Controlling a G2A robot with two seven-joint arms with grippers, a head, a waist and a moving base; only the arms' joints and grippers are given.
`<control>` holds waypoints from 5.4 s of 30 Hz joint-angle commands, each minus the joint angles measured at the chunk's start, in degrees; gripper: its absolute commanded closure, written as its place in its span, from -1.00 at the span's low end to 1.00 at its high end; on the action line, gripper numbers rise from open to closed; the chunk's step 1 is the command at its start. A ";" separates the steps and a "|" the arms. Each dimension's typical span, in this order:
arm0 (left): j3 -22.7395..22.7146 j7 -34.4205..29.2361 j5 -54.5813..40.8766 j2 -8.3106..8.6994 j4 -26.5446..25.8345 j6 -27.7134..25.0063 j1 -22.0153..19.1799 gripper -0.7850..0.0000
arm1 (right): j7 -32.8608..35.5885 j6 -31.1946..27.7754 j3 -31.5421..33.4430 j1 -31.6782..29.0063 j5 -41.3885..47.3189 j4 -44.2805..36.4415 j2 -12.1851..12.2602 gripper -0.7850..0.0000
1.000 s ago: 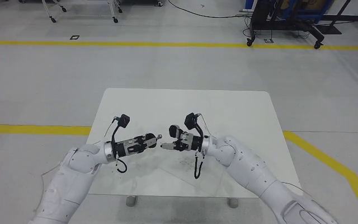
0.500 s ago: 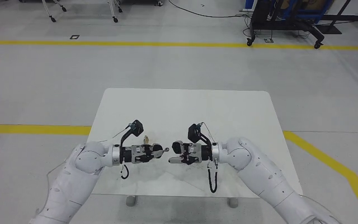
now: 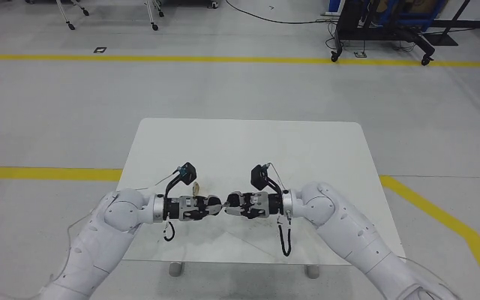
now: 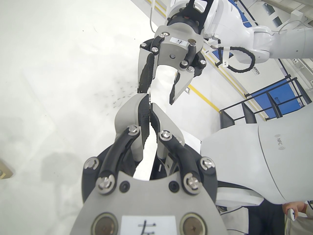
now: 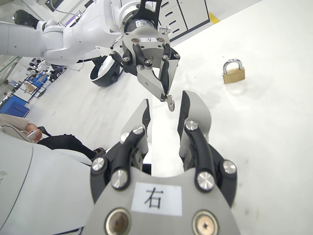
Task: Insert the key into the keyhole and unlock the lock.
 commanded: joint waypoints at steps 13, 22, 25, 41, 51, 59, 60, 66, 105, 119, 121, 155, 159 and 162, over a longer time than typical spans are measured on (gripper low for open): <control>1.89 1.27 -0.28 1.33 -0.19 -1.24 -0.68 1.00 | 0.20 -0.18 -1.36 1.05 0.69 1.01 -0.16 1.00; -0.20 6.24 -1.38 1.95 0.04 -4.81 0.22 -1.00 | -3.22 -0.84 -0.50 0.60 -0.53 1.50 0.01 1.00; -3.41 10.91 2.52 2.31 0.74 -2.99 0.79 -1.00 | -6.84 -1.77 2.02 -0.61 -0.72 1.86 0.53 1.00; -2.43 31.17 48.26 0.62 -11.60 33.79 8.12 -1.00 | -25.76 -4.57 17.78 -12.24 -6.48 -3.91 3.59 1.00; 4.69 24.49 51.95 -1.93 -6.76 41.94 1.23 -0.25 | -25.76 -4.57 17.78 -12.24 -6.48 -3.91 3.59 1.00; 6.60 20.90 50.70 -3.49 -3.16 46.86 -1.95 0.04 | -25.76 -4.57 17.78 -12.24 -6.48 -3.91 3.59 1.00; 6.81 20.44 50.60 -3.62 -2.83 46.83 -2.20 0.04 | -25.76 -4.57 17.78 -12.24 -6.48 -3.91 3.59 1.00; 7.59 19.13 51.02 -4.28 -1.67 46.99 -3.27 0.15 | -25.76 -4.57 17.78 -12.24 -6.48 -3.91 3.59 1.00; 3.42 14.90 51.59 -4.82 -3.60 43.75 -0.01 0.19 | -25.76 -4.57 17.78 -12.24 -6.48 -3.91 3.59 1.00; 1.73 15.22 51.53 -4.76 -5.55 41.91 1.92 0.01 | -25.76 -4.57 17.78 -12.24 -6.48 -3.91 3.59 1.00; 1.44 15.06 51.58 -4.73 -5.89 41.84 2.28 0.09 | -25.76 -4.57 17.78 -12.24 -6.48 -3.91 3.59 1.00; -6.85 20.39 35.05 -4.62 -6.50 30.06 5.11 1.00 | -25.76 -4.57 17.78 -12.24 -6.48 -3.91 3.59 1.00; -8.52 23.94 36.45 -4.31 -6.97 27.74 5.95 1.00 | -25.76 -4.57 17.78 -12.24 -6.48 -3.91 3.59 1.00; -8.52 23.94 36.45 -4.31 -6.97 27.74 5.95 1.00 | -25.76 -4.57 17.78 -12.24 -6.48 -3.91 3.59 1.00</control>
